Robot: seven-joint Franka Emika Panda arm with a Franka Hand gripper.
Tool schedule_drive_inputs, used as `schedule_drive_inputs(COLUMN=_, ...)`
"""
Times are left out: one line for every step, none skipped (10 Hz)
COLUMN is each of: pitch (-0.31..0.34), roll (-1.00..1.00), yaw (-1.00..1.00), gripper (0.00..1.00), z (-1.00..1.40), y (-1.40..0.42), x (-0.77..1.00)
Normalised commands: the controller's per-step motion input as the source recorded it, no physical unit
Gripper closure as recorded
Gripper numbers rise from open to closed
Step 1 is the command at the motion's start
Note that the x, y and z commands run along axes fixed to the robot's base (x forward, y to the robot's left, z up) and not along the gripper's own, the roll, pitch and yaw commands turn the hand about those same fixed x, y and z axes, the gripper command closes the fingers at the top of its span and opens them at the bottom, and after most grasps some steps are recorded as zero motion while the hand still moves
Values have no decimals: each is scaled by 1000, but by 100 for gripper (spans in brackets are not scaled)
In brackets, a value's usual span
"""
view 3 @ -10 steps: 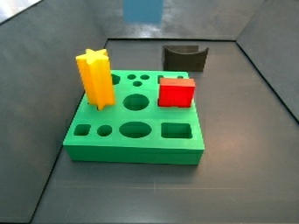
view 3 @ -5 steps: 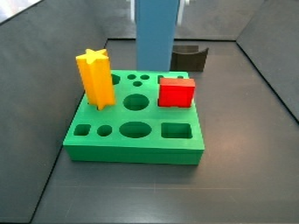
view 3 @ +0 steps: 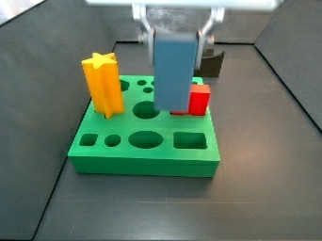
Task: Pick up the rectangle object. Move up. Place the rectangle object on the fixture. Regrasp the rectangle object. Move to above the board. Insert the rectangle object.
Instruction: Insert the rectangle object.
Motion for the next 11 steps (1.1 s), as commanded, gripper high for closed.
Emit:
schedule_drive_inputs(pitch=-100, roll=-27, yaw=0, gripper=100, z=-63, y=0, x=-20)
schedule_drive_inputs(pitch=-36, roll=6, yaw=0, gripper=100, z=-94, y=0, x=-123)
schedule_drive_inputs(pitch=-4, roll=239, yaw=309, gripper=100, z=0, y=-269, x=-86)
schedule_drive_inputs(pitch=-26, roll=420, yaw=297, gripper=100, z=-51, y=-443, x=-100)
schedule_drive_inputs(pitch=0, roll=316, yaw=237, gripper=100, z=-74, y=-449, x=120)
schedule_drive_inputs(pitch=-31, roll=224, yaw=231, gripper=100, z=-83, y=-426, x=271)
schedule_drive_inputs(pitch=-36, roll=201, yaw=203, gripper=100, z=-154, y=-271, x=331)
schedule_drive_inputs(pitch=-53, roll=120, yaw=66, gripper=100, z=-163, y=-37, x=317)
schedule_drive_inputs(pitch=-19, roll=144, yaw=29, gripper=100, z=-226, y=0, x=246)
schedule_drive_inputs(pitch=-9, roll=156, yaw=20, gripper=100, z=-254, y=66, x=94)
schedule_drive_inputs(pitch=-4, roll=139, yaw=0, gripper=100, z=-243, y=86, x=0)
